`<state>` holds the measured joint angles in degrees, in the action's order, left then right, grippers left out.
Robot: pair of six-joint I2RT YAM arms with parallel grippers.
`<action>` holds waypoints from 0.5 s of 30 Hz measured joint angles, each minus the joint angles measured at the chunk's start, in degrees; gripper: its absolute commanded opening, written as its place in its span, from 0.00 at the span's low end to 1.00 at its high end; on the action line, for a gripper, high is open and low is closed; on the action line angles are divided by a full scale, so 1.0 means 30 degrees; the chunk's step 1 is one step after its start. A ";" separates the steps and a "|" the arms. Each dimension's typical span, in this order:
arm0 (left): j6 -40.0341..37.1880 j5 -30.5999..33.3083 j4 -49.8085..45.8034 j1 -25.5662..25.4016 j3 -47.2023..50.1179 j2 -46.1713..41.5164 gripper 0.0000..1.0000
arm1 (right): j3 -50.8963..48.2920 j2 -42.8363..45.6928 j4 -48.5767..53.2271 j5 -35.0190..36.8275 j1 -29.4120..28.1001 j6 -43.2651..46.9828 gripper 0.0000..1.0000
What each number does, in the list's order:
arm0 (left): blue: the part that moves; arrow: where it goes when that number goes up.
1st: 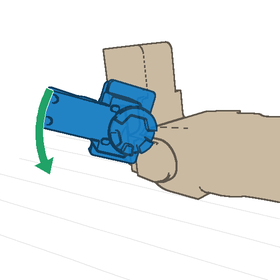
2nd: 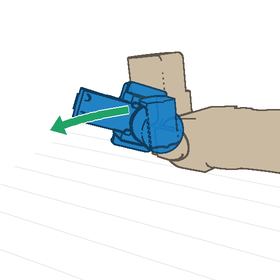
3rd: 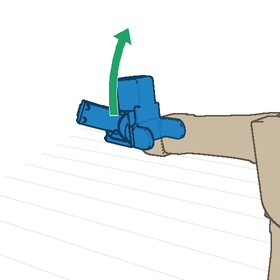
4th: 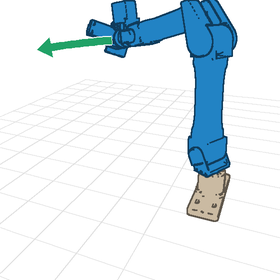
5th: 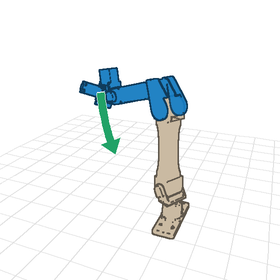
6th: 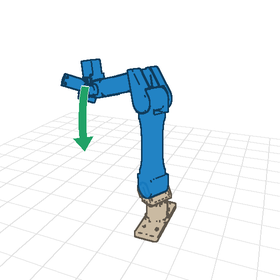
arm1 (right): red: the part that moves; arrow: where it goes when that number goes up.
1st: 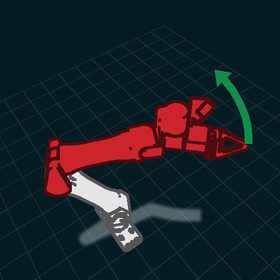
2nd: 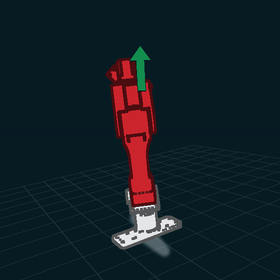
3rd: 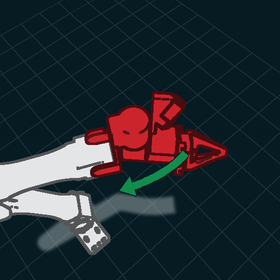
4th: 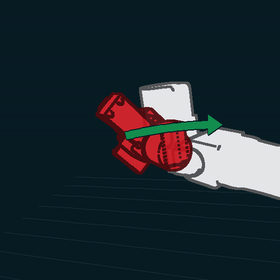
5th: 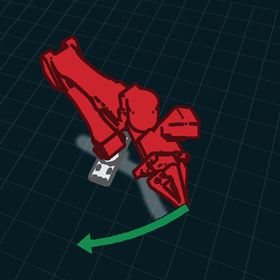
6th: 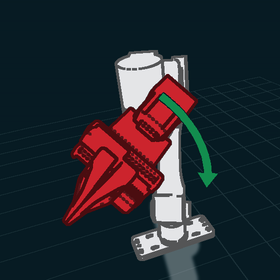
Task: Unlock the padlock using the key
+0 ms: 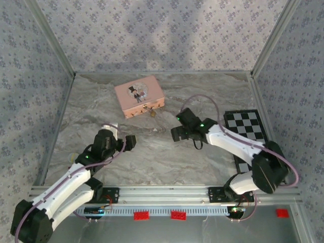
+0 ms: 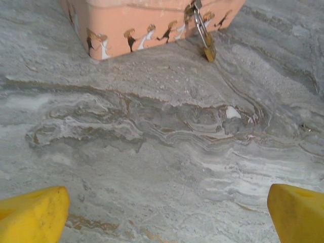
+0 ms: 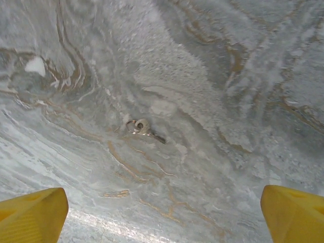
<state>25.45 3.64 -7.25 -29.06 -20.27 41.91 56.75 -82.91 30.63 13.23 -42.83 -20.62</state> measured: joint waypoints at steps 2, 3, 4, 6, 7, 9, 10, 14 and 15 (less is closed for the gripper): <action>0.0015 0.0364 0.0022 0.0000 0.0124 -0.0561 1.00 | 0.0911 -0.1355 0.0517 0.0372 -0.0554 0.0379 0.95; 0.0015 0.0568 0.0066 0.0000 0.0211 -0.0823 1.00 | 0.1406 -0.2098 0.0809 0.0517 -0.0787 0.0597 0.93; 0.0015 0.0707 0.0066 0.0000 0.0284 -0.1027 1.00 | 0.1858 -0.2747 0.1056 0.0619 -0.0954 0.0787 0.91; 0.0007 0.1166 0.0015 0.0000 0.0357 -0.1260 1.00 | 0.2922 -0.4226 0.1654 0.0845 -0.1209 0.1056 0.89; 0.0022 0.1392 -0.0015 0.0000 0.0357 -0.1297 1.00 | 0.3410 -0.4903 0.1858 0.0962 -0.1246 0.1137 0.88; 0.0029 0.1953 -0.0073 0.0007 0.0357 -0.1304 1.00 | 0.4299 -0.6098 0.2186 0.1326 -0.1260 0.1348 0.82; 0.0029 0.2142 -0.0087 0.0007 0.0357 -0.1297 1.00 | 0.4619 -0.6513 0.2339 0.1435 -0.1260 0.1501 0.80; 0.0029 0.2419 -0.0073 0.0000 0.0357 -0.1078 1.00 | 0.5836 -0.8021 0.2863 0.1916 -0.1275 0.1909 0.78; 0.0029 0.2448 -0.0073 0.0000 0.0357 -0.0991 1.00 | 0.6076 -0.8298 0.2994 0.2069 -0.1275 0.1916 0.78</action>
<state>25.54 10.98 -7.46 -29.06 -19.20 38.94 74.98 -107.81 39.62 19.44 -46.65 -14.87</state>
